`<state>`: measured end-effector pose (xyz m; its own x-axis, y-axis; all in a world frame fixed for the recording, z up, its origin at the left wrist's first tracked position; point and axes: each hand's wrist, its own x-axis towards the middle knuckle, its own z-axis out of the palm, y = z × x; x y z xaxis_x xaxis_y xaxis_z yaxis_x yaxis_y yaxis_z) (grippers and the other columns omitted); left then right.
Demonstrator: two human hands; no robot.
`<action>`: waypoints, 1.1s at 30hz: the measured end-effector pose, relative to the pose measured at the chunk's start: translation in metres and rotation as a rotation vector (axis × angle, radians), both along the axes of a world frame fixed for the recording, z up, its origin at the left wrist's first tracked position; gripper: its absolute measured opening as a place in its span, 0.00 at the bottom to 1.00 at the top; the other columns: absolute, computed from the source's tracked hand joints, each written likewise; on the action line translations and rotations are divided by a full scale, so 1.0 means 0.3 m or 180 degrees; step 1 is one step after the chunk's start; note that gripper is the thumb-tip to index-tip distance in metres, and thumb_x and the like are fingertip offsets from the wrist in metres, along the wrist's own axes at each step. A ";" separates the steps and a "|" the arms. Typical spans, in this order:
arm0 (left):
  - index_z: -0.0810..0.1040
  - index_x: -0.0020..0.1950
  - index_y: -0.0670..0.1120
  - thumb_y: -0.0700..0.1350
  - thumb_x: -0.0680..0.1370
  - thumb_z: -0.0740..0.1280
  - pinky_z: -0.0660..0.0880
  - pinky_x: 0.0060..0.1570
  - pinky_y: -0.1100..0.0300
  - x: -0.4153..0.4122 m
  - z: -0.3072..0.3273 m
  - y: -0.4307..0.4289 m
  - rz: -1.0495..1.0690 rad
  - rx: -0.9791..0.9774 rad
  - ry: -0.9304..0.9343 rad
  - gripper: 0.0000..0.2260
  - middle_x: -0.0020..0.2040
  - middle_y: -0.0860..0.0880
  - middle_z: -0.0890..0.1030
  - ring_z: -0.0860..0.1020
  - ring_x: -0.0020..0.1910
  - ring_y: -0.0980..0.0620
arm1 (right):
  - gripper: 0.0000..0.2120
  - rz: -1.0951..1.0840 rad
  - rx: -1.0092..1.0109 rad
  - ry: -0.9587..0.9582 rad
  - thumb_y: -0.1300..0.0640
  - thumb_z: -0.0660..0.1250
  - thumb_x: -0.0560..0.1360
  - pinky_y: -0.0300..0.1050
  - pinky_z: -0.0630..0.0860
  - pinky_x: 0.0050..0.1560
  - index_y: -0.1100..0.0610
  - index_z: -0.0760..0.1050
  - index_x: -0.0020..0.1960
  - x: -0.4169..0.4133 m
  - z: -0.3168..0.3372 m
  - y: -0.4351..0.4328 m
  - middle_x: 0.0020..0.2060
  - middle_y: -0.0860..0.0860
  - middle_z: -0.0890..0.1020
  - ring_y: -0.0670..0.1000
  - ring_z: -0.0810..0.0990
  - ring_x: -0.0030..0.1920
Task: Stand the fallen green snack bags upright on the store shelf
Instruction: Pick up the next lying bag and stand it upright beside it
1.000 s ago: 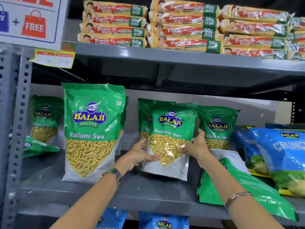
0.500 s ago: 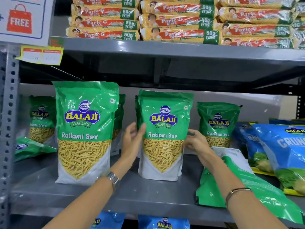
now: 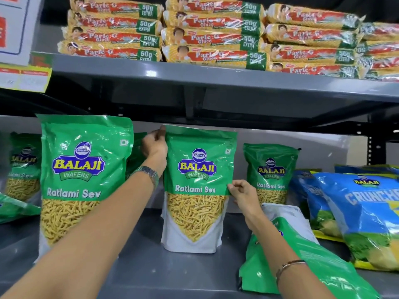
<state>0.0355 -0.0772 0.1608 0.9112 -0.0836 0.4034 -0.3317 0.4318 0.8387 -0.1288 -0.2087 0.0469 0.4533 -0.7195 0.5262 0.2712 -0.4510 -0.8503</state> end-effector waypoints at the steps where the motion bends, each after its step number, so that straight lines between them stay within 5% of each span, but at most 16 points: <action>1: 0.79 0.52 0.43 0.47 0.77 0.64 0.76 0.54 0.53 -0.005 -0.003 -0.002 0.0018 -0.0052 -0.0013 0.10 0.50 0.44 0.82 0.77 0.45 0.47 | 0.02 -0.0049 -0.0039 0.0033 0.62 0.62 0.78 0.38 0.69 0.40 0.60 0.73 0.49 0.000 -0.001 -0.002 0.45 0.57 0.78 0.50 0.74 0.43; 4: 0.76 0.42 0.49 0.52 0.77 0.62 0.73 0.41 0.58 -0.021 -0.034 -0.003 -0.0101 -0.0253 -0.0053 0.08 0.38 0.50 0.77 0.72 0.39 0.51 | 0.02 -0.0068 0.0034 0.0017 0.62 0.63 0.77 0.37 0.70 0.40 0.58 0.72 0.49 0.003 -0.007 0.002 0.46 0.55 0.78 0.51 0.74 0.46; 6: 0.75 0.48 0.53 0.57 0.77 0.59 0.68 0.38 0.63 -0.047 -0.077 0.005 -0.0349 -0.0170 -0.0123 0.10 0.37 0.52 0.72 0.69 0.37 0.55 | 0.06 0.0148 0.0329 -0.0040 0.64 0.64 0.75 0.37 0.70 0.39 0.58 0.73 0.52 -0.002 -0.007 0.009 0.45 0.53 0.79 0.50 0.76 0.46; 8: 0.66 0.67 0.47 0.61 0.76 0.56 0.67 0.51 0.60 -0.060 -0.151 0.024 -0.0581 0.0213 -0.0259 0.25 0.56 0.48 0.76 0.71 0.49 0.55 | 0.15 0.0498 0.0714 0.0048 0.64 0.66 0.72 0.40 0.70 0.39 0.59 0.72 0.58 -0.015 -0.009 0.015 0.48 0.55 0.82 0.50 0.77 0.45; 10: 0.55 0.73 0.47 0.65 0.74 0.54 0.62 0.62 0.54 -0.064 -0.250 0.052 -0.0777 0.0784 -0.0505 0.33 0.73 0.46 0.63 0.67 0.64 0.52 | 0.24 0.0821 0.0774 0.0544 0.63 0.69 0.69 0.44 0.71 0.44 0.58 0.69 0.63 -0.030 -0.025 0.018 0.56 0.63 0.81 0.52 0.77 0.51; 12: 0.47 0.75 0.50 0.69 0.71 0.54 0.54 0.70 0.49 -0.060 -0.365 0.090 -0.1267 0.1595 -0.0669 0.40 0.76 0.49 0.55 0.58 0.72 0.50 | 0.26 0.1052 0.0463 0.1222 0.62 0.73 0.66 0.46 0.73 0.54 0.57 0.69 0.61 -0.039 -0.047 0.035 0.57 0.58 0.81 0.54 0.78 0.57; 15: 0.59 0.71 0.55 0.69 0.65 0.62 0.56 0.71 0.48 -0.062 -0.492 0.136 -0.2256 0.2214 -0.0844 0.39 0.73 0.53 0.64 0.64 0.70 0.53 | 0.25 0.1093 0.0046 0.1545 0.67 0.75 0.65 0.46 0.73 0.63 0.61 0.72 0.60 -0.040 -0.071 0.064 0.57 0.56 0.82 0.53 0.79 0.59; 18: 0.70 0.55 0.61 0.61 0.63 0.70 0.70 0.57 0.67 -0.077 -0.535 0.149 -0.2170 0.2081 -0.0976 0.22 0.62 0.55 0.75 0.75 0.55 0.62 | 0.31 0.0915 0.0021 0.1520 0.67 0.75 0.64 0.52 0.68 0.69 0.65 0.68 0.64 -0.046 -0.074 0.069 0.61 0.59 0.79 0.56 0.76 0.62; 28: 0.73 0.55 0.58 0.70 0.51 0.73 0.72 0.61 0.55 -0.110 -0.558 0.221 -0.1648 0.1913 -0.0812 0.36 0.54 0.56 0.80 0.77 0.57 0.54 | 0.29 0.0966 0.0054 0.1554 0.66 0.76 0.64 0.57 0.68 0.69 0.64 0.70 0.62 -0.097 -0.076 0.136 0.58 0.60 0.80 0.59 0.77 0.61; 33: 0.71 0.46 0.62 0.72 0.48 0.71 0.70 0.62 0.53 -0.135 -0.564 0.263 -0.1413 0.1972 -0.0807 0.31 0.50 0.59 0.78 0.76 0.56 0.53 | 0.20 0.1048 0.0020 0.1558 0.66 0.76 0.64 0.49 0.71 0.66 0.56 0.74 0.53 -0.121 -0.078 0.165 0.56 0.56 0.81 0.56 0.77 0.61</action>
